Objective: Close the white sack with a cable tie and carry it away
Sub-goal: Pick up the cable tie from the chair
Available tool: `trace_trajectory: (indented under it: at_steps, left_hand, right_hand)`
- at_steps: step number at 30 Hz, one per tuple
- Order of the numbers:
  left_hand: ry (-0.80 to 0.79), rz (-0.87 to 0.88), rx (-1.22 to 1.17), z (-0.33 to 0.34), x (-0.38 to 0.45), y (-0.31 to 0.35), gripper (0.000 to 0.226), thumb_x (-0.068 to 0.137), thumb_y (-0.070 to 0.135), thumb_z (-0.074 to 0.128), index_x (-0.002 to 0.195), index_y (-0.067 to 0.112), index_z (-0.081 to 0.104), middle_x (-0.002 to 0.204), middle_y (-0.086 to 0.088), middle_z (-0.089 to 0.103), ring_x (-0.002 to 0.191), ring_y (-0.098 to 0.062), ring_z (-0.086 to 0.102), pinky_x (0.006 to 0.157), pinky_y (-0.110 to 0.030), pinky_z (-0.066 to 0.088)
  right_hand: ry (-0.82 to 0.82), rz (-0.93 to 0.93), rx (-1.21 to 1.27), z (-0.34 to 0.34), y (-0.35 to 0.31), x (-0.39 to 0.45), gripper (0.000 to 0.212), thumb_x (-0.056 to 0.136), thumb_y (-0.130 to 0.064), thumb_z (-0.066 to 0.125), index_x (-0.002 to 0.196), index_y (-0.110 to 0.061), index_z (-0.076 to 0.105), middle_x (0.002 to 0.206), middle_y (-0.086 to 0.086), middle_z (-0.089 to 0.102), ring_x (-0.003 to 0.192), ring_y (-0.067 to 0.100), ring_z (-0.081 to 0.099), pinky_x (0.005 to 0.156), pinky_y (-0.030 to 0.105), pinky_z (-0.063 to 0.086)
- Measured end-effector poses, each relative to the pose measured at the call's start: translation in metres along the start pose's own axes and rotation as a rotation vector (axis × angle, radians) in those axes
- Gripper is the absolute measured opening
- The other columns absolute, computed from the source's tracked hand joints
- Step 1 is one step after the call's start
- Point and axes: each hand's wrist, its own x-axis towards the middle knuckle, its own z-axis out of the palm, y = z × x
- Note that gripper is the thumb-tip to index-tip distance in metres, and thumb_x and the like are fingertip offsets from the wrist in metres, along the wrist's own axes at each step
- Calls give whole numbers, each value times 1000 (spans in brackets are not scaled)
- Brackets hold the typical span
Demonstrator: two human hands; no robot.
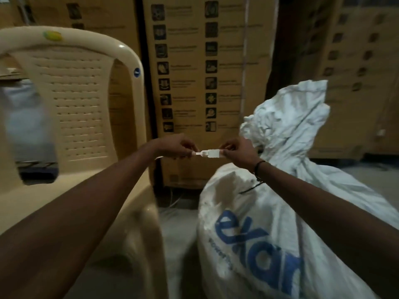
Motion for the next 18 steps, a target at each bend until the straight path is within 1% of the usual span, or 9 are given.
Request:
trace_trajectory:
  at_steps: [1,3,5,7,8,9,13,15,18]
  left_hand:
    - [33,22,-15,9,8,8,25,105,18,59,126,11,70,101,-1,70,86,-12,63,73,-24,50]
    - [87,63,-60,23,23,22,25,104,16,60,126,8,71,96,1,70,80,-9,61,68,-20,47]
    - [118,101,-92,33,37,33,26,103,12,62,126,3,72,93,-1,71,73,-7,61,64,-16,48]
    - [145,123,-110,40,51,40,25,102,9,63,124,1,73,89,-2,72,61,2,60,57,-10,46]
    - [159,128,-115,43,57,43,24,102,9,64,123,1,73,89,-4,72,55,7,58,54,-7,44]
    - [173,132,-118,46,62,46,24,102,9,64,122,1,74,89,-5,72,52,9,58,54,-7,44]
    - [216,123,-132,53,80,48,21,101,11,66,114,1,77,88,-3,72,67,0,59,66,-21,46]
    - [225,110,-140,56,85,46,21,101,11,66,112,-2,78,86,-2,72,71,-1,58,64,-19,43]
    - [251,101,-126,67,93,44,19,101,11,66,108,-1,79,93,-10,76,71,-3,58,62,-16,42]
  right_hand:
    - [22,10,-4,-11,10,-4,15,96,-4,75,107,-4,84,95,15,80,86,17,69,75,17,56]
    - [54,15,-12,-33,27,-11,17,95,-2,74,108,-4,85,103,16,82,92,18,71,71,4,48]
    - [71,31,-17,-52,41,-16,21,96,-4,73,114,-6,84,109,15,83,101,21,76,78,4,50]
    - [60,37,15,-70,50,-19,24,98,-4,72,120,-7,81,112,17,82,107,27,78,97,27,59]
    - [49,27,32,-78,52,-20,24,98,-3,71,121,-6,80,112,17,82,107,28,79,102,37,61]
    - [42,9,46,-86,54,-22,24,99,-2,71,121,-5,79,113,17,82,105,27,80,102,39,62]
    - [98,-31,86,-122,63,-32,21,100,-7,74,120,-4,80,112,8,82,94,13,81,88,18,62]
    - [154,-15,131,-142,75,-37,18,99,-9,78,115,-2,80,102,9,83,86,10,82,83,17,62]
    - [251,45,193,-167,96,-48,11,101,-6,74,108,1,79,96,15,81,78,6,80,75,17,62]
